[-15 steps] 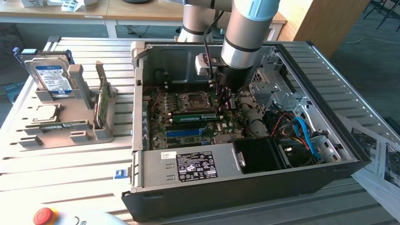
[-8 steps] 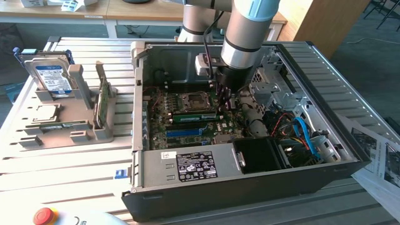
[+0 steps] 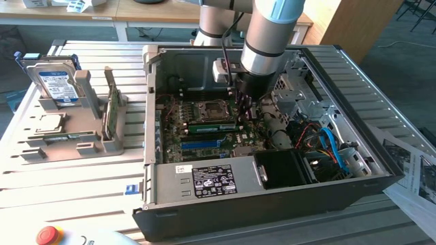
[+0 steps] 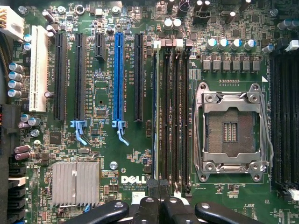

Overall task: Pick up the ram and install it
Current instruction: 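Press down the ram until it locks into place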

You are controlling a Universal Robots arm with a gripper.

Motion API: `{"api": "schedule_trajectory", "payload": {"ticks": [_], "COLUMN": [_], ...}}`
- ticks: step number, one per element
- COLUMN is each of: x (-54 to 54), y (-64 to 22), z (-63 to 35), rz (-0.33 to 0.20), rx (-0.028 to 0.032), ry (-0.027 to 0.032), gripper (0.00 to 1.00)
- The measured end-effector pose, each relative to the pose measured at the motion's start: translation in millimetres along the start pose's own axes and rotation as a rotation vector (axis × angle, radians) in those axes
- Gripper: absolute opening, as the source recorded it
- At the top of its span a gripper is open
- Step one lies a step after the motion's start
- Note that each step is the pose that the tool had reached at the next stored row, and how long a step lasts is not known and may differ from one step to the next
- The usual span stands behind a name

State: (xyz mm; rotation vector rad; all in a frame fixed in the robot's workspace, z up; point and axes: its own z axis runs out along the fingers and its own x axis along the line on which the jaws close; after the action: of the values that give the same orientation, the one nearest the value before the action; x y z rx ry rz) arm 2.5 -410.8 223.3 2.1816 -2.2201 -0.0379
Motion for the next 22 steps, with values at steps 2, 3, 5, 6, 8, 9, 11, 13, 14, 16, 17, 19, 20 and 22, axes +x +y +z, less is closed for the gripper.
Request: {"api": "schedule_trajectory", "payload": {"ticks": [2,3,5,6,8,9,11,13,14,16,17,19,20,22], "x": [0.0,0.0,0.0,0.0,0.0,0.0,0.0,0.0,0.0,0.0,0.0,-0.1,-0.1,0.0], "y": [0.0,0.0,0.0,0.0,0.0,0.0,0.0,0.0,0.0,0.0,0.0,0.0,0.0,0.1], "z": [0.3,0.3,0.5,0.7,0.9,0.9,1.1,1.2,1.2,1.2,1.2,0.8,0.4,-0.8], "rz": [0.000,0.000,0.000,0.000,0.000,0.000,0.000,0.000,0.000,0.000,0.000,0.000,0.000,0.000], "rx": [0.0001,0.0000,0.0000,0.0000,0.0000,0.0000,0.0000,0.0000,0.0000,0.0000,0.0000,0.0002,0.0000,0.0000], "ry": [-0.0001,0.0000,-0.0001,-0.0001,-0.0001,0.0000,-0.0001,0.0000,0.0000,-0.0001,-0.0002,-0.0007,-0.0008,-0.0001], "gripper": [0.10,0.10,0.10,0.10,0.10,0.10,0.10,0.10,0.10,0.10,0.10,0.10,0.10,0.10]}}
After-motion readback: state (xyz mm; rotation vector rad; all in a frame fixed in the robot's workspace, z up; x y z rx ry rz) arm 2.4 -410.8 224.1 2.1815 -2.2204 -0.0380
